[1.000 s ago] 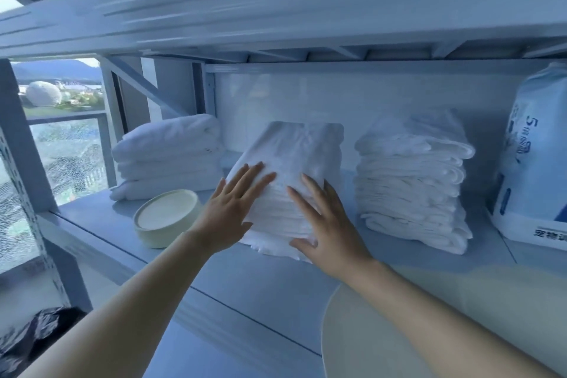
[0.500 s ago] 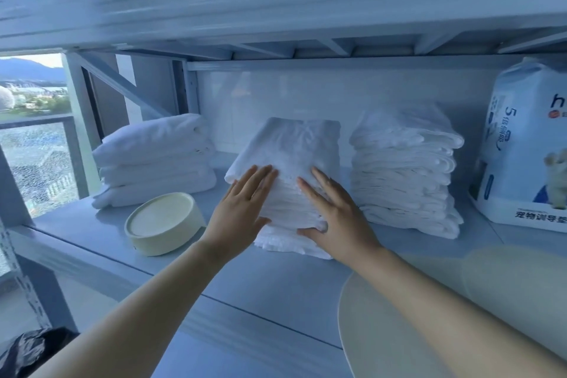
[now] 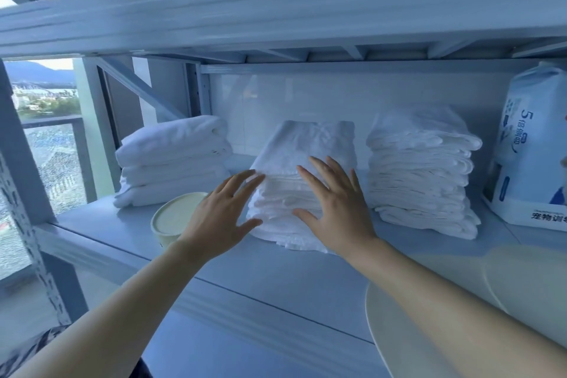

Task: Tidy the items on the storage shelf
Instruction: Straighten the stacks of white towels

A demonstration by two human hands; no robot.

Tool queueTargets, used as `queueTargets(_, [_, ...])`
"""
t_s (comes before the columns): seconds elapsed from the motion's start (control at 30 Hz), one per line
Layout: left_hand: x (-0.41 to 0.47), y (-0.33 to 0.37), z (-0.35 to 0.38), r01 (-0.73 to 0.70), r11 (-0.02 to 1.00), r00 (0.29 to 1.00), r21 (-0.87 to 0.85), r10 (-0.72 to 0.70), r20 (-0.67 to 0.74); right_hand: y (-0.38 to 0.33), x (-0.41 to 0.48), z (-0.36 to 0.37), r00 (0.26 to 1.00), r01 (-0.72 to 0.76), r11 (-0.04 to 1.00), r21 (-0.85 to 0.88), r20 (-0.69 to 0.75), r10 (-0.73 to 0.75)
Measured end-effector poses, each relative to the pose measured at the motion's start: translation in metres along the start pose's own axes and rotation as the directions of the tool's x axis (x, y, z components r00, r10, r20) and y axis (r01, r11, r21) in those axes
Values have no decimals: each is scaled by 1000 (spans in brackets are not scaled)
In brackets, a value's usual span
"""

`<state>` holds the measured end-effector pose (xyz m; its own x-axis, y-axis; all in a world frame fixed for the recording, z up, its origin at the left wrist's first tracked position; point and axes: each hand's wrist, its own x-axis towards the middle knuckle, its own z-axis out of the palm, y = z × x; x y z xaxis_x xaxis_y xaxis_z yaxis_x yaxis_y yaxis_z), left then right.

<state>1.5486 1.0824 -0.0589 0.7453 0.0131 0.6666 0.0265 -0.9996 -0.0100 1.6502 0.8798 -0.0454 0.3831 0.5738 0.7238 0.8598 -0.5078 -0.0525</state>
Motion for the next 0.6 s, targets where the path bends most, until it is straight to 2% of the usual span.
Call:
queueTargets(0.2, [-23,-29,-15,138,985,985,101,-147,93,-28,7,17,999,40,996,-77,-32,-43])
queueTargets(0.3, [-31,-39,-19,201,974,967,100,-214,141,-29,13,23,999,26,993,-119,42,-21])
queueTargets(0.43, [-38,-43,-16,219,969,953,112,-237,187,-22,16,27,996,57,978,-202,84,-41])
queueTargets(0.6, [-43,-46,-8,278,953,914,120,-301,271,-25,17,29,998,51,975,-216,35,-44])
